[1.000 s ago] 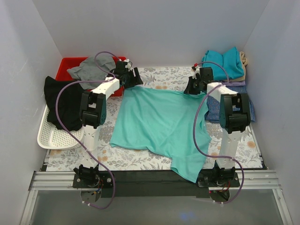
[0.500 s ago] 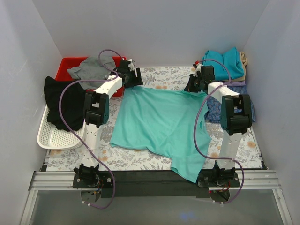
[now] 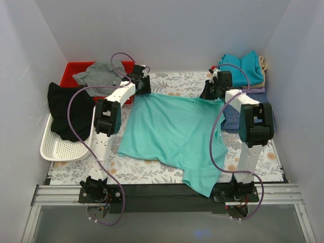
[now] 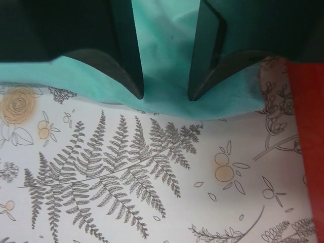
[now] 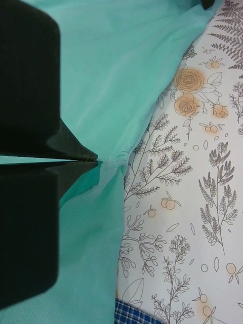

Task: Fold and stack the t-shirts
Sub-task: Fold the tshirt

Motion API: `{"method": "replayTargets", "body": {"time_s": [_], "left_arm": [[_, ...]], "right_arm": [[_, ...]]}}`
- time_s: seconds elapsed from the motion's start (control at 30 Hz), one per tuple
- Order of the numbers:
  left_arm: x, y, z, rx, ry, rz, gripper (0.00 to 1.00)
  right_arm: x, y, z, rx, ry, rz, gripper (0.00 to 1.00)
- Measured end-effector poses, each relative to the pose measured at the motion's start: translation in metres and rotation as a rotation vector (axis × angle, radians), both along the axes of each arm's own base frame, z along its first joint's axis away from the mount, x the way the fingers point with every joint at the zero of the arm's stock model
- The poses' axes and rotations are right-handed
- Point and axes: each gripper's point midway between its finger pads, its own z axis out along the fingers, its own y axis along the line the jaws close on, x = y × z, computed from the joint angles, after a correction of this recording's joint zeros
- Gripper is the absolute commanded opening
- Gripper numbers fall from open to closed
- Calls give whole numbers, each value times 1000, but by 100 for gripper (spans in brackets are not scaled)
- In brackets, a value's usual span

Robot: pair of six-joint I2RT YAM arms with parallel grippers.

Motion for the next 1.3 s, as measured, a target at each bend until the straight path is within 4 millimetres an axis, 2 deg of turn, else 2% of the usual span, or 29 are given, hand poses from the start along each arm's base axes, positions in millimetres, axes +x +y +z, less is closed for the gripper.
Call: {"method": "replayTargets", "body": {"time_s": [0.03, 0.07, 0.13, 0.17, 0.47, 0.57, 0.67, 0.87, 1.1, 1.17, 1.3], "left_arm": [[2, 1, -1, 7, -1, 5, 32], [3, 2, -1, 11, -4, 10, 22], [6, 3, -3, 18, -4, 18, 11], [9, 3, -4, 20, -7, 19, 0], [13, 2, -4, 18, -15, 25, 0], [11, 2, -3, 20, -18, 29, 0], [1, 3, -2, 32, -2, 32, 0], [-26, 3, -2, 65, 43, 35, 0], [-48, 2, 6, 76, 57, 40, 0], [-55, 2, 14, 73, 48, 40, 0], [-63, 2, 43, 59, -2, 47, 0]], "right_arm": [[-2, 0, 2, -2, -3, 1, 2], [-4, -1, 3, -2, -4, 2, 2], [-7, -1, 8, -5, -13, 4, 2], [-8, -2, 12, -6, -23, 5, 2], [-18, -2, 51, 3, -111, 17, 2], [-28, 1, 63, 21, -126, 32, 2], [-40, 5, 70, 29, -131, 47, 2], [-72, 12, 66, 28, -89, 77, 2], [-105, 18, 56, 18, -42, 105, 2], [-112, 19, 58, 14, -40, 107, 2], [-125, 21, 65, 8, -39, 112, 2]]}}
